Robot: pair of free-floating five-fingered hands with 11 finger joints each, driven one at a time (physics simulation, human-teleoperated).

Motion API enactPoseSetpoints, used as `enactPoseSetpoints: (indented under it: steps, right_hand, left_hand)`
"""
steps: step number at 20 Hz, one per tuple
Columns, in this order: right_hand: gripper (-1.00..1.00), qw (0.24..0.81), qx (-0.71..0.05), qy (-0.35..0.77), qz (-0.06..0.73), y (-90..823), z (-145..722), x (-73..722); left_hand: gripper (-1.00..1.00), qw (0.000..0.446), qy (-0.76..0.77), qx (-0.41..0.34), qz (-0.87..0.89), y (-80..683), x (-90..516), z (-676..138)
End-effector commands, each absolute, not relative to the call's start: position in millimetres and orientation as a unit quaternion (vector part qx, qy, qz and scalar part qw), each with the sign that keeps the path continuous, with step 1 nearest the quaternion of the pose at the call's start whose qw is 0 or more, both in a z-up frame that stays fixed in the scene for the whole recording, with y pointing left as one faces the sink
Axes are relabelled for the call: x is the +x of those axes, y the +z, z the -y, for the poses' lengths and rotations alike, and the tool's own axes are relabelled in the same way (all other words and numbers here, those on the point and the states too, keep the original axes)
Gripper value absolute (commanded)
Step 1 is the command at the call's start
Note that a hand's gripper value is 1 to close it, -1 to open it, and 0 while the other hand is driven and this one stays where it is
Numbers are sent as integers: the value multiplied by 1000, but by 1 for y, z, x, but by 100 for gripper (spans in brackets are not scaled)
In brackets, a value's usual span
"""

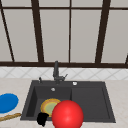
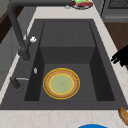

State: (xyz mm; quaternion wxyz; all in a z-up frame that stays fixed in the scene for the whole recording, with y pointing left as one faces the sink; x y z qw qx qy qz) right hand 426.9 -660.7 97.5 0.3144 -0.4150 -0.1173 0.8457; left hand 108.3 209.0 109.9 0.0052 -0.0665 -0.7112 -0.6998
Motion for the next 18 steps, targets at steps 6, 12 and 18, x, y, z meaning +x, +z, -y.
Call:
enactPoseSetpoints:
  steps: [6, 12, 18]
  right_hand:
    - [100, 365, -432, 820, 94, 131, 637, 457]
    - [-100, 354, -408, 833, 125, 153, 635, 439]
    - [-100, 310, -462, 820, 137, 154, 634, 422]
  left_hand:
    - [0, 5, -700, -66, 711, 110, 108, -209]
    - [0, 5, -700, -66, 711, 110, 108, -209]
    - [0, 5, -700, -66, 711, 110, 108, -209]
